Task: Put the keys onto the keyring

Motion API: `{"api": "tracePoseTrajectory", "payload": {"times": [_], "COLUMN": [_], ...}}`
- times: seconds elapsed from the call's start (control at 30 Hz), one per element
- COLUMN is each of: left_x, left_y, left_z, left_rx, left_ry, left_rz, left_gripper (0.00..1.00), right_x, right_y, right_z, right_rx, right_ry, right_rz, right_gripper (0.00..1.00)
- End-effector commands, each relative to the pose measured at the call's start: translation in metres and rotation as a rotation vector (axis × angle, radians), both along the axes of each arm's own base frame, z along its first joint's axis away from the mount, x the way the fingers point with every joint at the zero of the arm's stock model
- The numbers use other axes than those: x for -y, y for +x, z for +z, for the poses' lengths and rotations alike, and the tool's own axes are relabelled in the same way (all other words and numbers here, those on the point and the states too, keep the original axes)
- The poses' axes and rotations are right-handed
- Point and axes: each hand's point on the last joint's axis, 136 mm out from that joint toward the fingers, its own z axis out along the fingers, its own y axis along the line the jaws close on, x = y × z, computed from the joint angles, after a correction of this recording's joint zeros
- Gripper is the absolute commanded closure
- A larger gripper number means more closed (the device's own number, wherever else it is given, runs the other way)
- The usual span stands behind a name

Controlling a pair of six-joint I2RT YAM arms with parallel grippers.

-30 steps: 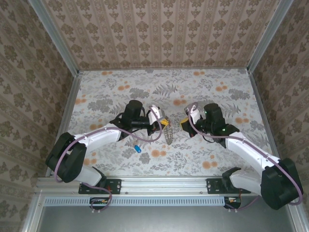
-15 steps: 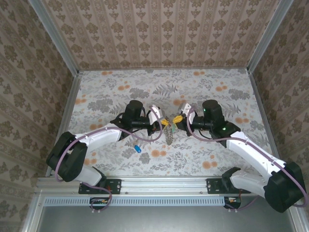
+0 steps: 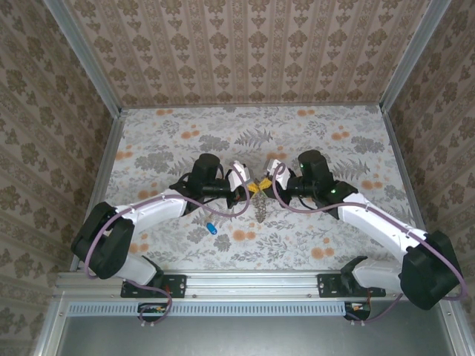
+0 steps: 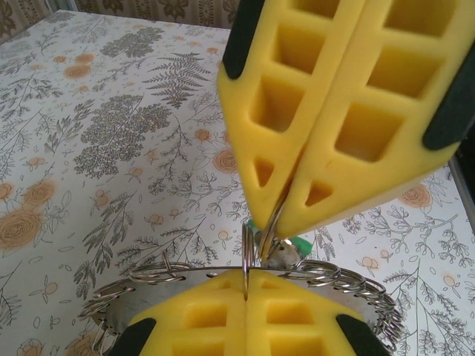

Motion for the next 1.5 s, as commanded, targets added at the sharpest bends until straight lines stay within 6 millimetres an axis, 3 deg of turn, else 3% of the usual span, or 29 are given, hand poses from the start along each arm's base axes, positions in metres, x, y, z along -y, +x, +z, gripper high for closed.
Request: {"api": "tracePoseTrajectory", "payload": {"times": [0.0, 0.3, 0.7, 1.27, 1.47], "left_x": [0.007, 0.008, 0.010, 0.014, 0.014], "left_y": [0.002, 0.000, -0.001, 0.000, 0.002], "left_z": [0.016, 0.017, 0.016, 0.013, 0.013], "left_rx": [0.017, 0.016, 0.018, 0.025, 0.028], "left_ry": [-0.034, -0.033, -0.028, -0.018, -0.023], "left_rz": [-0.020, -0.037, -0.042, -0.045, -0.030], "left_gripper": [1.00, 1.00, 1.00, 1.00, 1.00], "right_x": [-0.003, -0.003, 0.010, 0.020, 0.027], "right_y": [0.008, 0.019, 0.038, 0.044, 0.045], "right_z": [0.008, 0.004, 0.008, 0.014, 0.006], "right_rx": [0.054, 0.083, 0.062, -0.049, -0.094], "right_ry": [-0.015, -0.032, -0.033, -0.003, -0.042], "right_rz": [-0.013, -0.062, -0.234, -0.391, -0.435], "right_gripper": [1.00, 1.00, 1.00, 1.00, 1.00]}}
